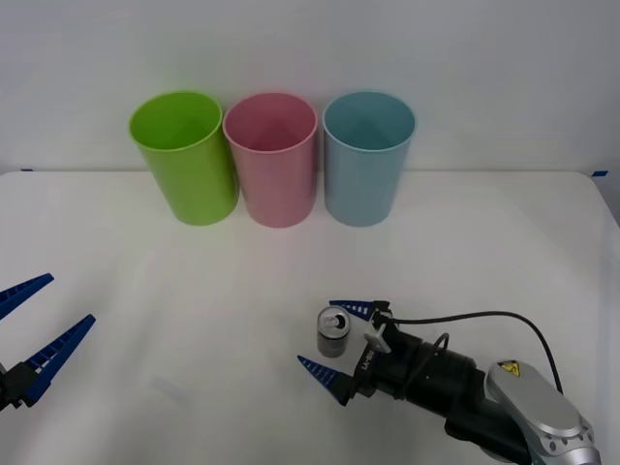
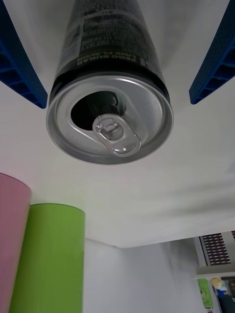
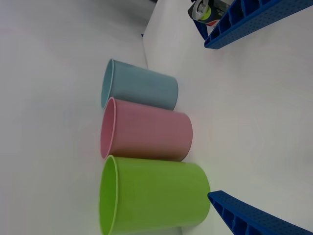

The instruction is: Grasp the object on the table and drop it into the matching bin: aluminum can to the light blue bin, PET bottle to the pink bin.

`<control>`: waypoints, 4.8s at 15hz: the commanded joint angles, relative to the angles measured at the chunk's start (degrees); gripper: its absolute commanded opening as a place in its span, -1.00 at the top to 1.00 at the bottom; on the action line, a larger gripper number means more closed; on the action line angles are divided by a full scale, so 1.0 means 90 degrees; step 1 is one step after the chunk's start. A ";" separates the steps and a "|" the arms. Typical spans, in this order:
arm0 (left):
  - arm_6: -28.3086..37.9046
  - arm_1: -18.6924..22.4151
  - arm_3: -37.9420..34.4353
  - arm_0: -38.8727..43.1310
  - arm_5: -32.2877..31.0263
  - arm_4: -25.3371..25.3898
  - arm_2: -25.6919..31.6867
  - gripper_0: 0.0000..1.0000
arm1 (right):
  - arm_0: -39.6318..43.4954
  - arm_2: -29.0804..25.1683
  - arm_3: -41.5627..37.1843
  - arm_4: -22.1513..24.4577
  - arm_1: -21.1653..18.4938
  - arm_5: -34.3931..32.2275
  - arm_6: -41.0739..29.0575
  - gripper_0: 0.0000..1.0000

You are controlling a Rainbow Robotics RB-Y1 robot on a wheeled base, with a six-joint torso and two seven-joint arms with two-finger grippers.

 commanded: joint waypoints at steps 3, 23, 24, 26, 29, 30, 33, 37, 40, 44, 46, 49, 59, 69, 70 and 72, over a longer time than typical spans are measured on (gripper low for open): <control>0.0000 0.0000 0.0000 0.0000 0.0000 0.0000 0.0000 -1.00 | 0.0000 0.0008 0.0008 0.0000 0.0001 0.0054 0.0067 0.22; 0.0000 0.0000 0.0000 0.0000 0.0000 0.0000 0.0000 -1.00 | 0.0879 -0.0344 -0.1837 -0.1025 -0.0702 0.0513 -0.0158 1.00; 0.0000 0.0000 0.0000 0.0000 0.0000 0.0000 0.0000 -1.00 | 0.1045 -0.0442 -0.2238 -0.1065 -0.0780 0.0660 -0.0246 1.00; 0.0000 0.0000 0.0000 0.0000 0.0000 0.0000 0.0000 -1.00 | 0.1279 -0.0627 -0.2873 -0.1065 -0.0897 0.0855 -0.0822 1.00; 0.0000 0.0000 0.0000 0.0000 0.0000 0.0000 0.0000 -1.00 | 0.1348 -0.1018 -0.3488 -0.1055 -0.0946 0.0885 -0.1847 1.00; 0.0000 0.0000 0.0000 0.0000 0.0000 0.0000 0.0000 -1.00 | 0.1338 -0.1164 -0.3703 -0.0947 -0.0946 0.0904 -0.2219 1.00; 0.0000 0.0000 0.0000 0.0000 0.0000 0.0000 0.0000 -1.00 | 0.1260 -0.1574 -0.4142 -0.0850 -0.0946 0.0972 -0.3185 1.00; 0.0000 0.0000 0.0000 0.0000 0.0000 0.0000 0.0000 -1.00 | 0.0762 -0.1916 -0.4249 -0.0752 -0.0946 0.1119 -0.3840 1.00; 0.0000 0.0000 0.0000 0.0000 0.0000 0.0000 0.0000 -1.00 | 0.0293 -0.1994 -0.4249 -0.0322 -0.0956 0.1627 -0.4377 1.00; 0.0000 0.0000 0.0000 0.0000 0.0000 0.0000 0.0000 -1.00 | -0.0547 -0.1975 -0.3683 0.0166 -0.0936 0.2144 -0.4885 1.00; 0.0000 0.0000 0.0000 0.0000 0.0000 0.0000 0.0000 -1.00 | -0.1104 -0.1975 -0.3087 0.0264 -0.0838 0.2232 -0.4865 1.00; 0.0000 0.0000 0.0000 0.0000 0.0000 0.0000 0.0000 -1.00 | -0.1855 -0.2072 -0.2218 0.0801 -0.0448 0.2427 -0.4875 1.00; 0.0000 0.0000 0.0000 0.0000 0.0000 0.0000 0.0000 -1.00 | -0.3867 -0.2375 0.0506 0.1934 0.0734 0.3082 -0.4572 1.00; 0.0000 0.0000 0.0000 0.0000 0.0000 0.0000 0.0000 -1.00 | -0.4004 -0.2180 0.0692 0.1953 0.0792 0.3209 -0.4299 -1.00; 0.0000 0.0000 0.0000 0.0000 0.0000 0.0000 0.0000 -1.00 | -0.4004 -0.2180 0.0692 0.1953 0.0792 0.3209 -0.4269 -1.00; 0.0000 0.0000 0.0000 0.0000 0.0000 0.0000 0.0000 -1.00 | -0.4004 -0.2190 0.0692 0.1953 0.0802 0.3199 -0.4240 -1.00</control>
